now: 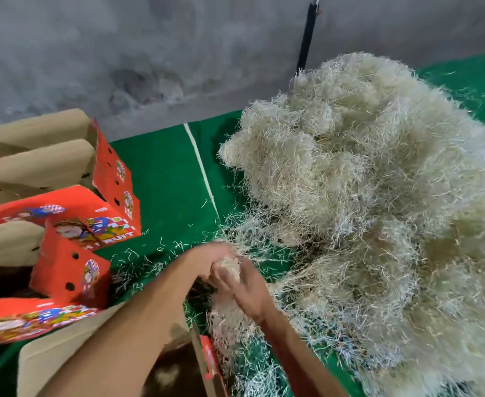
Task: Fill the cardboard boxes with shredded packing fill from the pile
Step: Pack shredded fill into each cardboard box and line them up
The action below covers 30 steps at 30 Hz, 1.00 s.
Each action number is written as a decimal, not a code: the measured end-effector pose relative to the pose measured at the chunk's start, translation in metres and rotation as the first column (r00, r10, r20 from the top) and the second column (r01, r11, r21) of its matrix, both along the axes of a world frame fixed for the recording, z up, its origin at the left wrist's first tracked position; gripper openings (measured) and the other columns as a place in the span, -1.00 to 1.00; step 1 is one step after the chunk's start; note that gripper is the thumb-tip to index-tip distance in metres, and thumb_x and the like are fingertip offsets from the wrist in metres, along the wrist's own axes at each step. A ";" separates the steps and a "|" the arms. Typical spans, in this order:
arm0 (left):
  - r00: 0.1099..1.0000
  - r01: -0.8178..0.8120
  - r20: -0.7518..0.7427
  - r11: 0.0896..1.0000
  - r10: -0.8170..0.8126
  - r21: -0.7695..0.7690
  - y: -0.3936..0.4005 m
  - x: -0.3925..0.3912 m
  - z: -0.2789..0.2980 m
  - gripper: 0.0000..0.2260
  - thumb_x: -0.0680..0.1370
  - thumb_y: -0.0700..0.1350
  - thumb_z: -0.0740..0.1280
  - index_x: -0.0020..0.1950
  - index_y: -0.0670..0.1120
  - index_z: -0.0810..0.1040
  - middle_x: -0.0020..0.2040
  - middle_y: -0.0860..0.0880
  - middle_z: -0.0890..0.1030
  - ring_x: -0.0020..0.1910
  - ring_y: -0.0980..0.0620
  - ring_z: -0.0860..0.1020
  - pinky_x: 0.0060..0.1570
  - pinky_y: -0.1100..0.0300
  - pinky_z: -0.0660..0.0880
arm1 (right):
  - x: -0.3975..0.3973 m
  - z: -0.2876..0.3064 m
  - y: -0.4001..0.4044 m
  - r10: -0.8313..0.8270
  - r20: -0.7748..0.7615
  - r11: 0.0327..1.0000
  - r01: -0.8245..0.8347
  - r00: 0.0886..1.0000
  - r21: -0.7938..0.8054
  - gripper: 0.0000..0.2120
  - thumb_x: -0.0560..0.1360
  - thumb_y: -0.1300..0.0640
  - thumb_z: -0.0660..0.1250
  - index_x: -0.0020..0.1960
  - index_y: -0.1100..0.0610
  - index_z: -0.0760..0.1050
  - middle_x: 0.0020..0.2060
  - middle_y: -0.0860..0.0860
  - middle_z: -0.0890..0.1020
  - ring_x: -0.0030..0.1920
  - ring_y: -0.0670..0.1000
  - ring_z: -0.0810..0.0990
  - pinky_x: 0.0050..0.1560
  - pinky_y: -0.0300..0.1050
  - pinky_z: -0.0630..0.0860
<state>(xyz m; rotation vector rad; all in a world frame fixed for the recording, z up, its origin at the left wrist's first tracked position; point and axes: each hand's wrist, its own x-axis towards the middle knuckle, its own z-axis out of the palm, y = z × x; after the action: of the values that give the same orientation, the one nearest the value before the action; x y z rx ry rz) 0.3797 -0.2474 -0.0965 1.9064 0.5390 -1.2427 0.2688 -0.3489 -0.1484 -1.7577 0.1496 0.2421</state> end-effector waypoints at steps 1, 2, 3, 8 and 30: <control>0.997 -0.014 0.071 1.000 0.015 -0.022 0.011 0.004 0.018 -0.52 0.63 0.11 0.23 0.50 -0.06 0.34 0.44 -0.17 0.36 0.39 -0.26 0.41 0.41 -0.22 0.32 | 0.003 0.016 0.001 -0.069 0.049 0.996 0.066 0.996 0.059 -0.46 0.54 -0.40 0.20 0.42 -0.17 0.31 0.24 -0.33 0.53 0.21 -0.22 0.57 0.17 -0.10 0.61; 0.988 -0.036 0.149 0.998 0.043 -0.055 0.021 0.007 0.036 -0.51 0.64 0.11 0.23 0.52 -0.04 0.32 0.47 -0.10 0.32 0.47 -0.22 0.32 0.46 -0.16 0.25 | 0.008 0.034 0.003 -0.155 0.107 0.985 0.145 0.982 0.099 -0.52 0.58 -0.38 0.15 0.38 -0.15 0.34 0.11 -0.38 0.56 0.10 -0.26 0.61 0.02 -0.24 0.62; 0.971 -0.068 0.222 0.992 0.091 -0.111 0.031 0.006 0.059 -0.50 0.63 0.12 0.24 0.53 -0.02 0.30 0.47 -0.01 0.31 0.51 -0.18 0.26 0.45 -0.12 0.23 | 0.012 0.053 0.004 -0.244 0.154 0.966 0.226 0.957 0.128 -0.53 0.58 -0.38 0.11 0.33 -0.11 0.36 -0.01 -0.34 0.58 -0.05 -0.26 0.63 -0.13 -0.29 0.60; 0.818 -0.331 0.293 0.821 0.495 -0.464 0.074 -0.032 0.148 -0.76 0.61 0.06 0.33 0.18 -0.05 0.54 0.12 -0.14 0.65 0.02 -0.09 0.69 -0.12 -0.01 0.65 | 0.015 0.121 0.032 -0.374 0.074 0.917 0.357 0.924 0.179 -0.16 0.47 -0.55 -0.02 0.51 0.00 0.25 0.15 -0.23 0.49 0.17 -0.23 0.51 0.02 -0.15 0.58; 0.095 -0.475 0.528 0.505 0.844 -0.721 0.228 -0.238 0.199 -0.79 0.67 -0.06 0.24 -0.01 0.27 0.55 -0.13 0.25 0.63 0.02 0.09 0.61 0.01 0.13 0.52 | -0.103 0.270 0.213 -0.299 0.461 0.945 0.193 0.836 0.264 -0.53 0.60 -0.21 0.28 -0.33 0.06 0.29 -0.50 -0.08 0.51 -0.55 -0.19 0.37 -0.51 -0.34 0.34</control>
<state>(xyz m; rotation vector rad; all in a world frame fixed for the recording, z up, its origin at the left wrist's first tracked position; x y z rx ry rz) 0.1412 -0.0195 0.1026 1.3233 0.4676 0.3447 0.1661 -0.1359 0.1219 -1.5180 -0.0241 -0.3777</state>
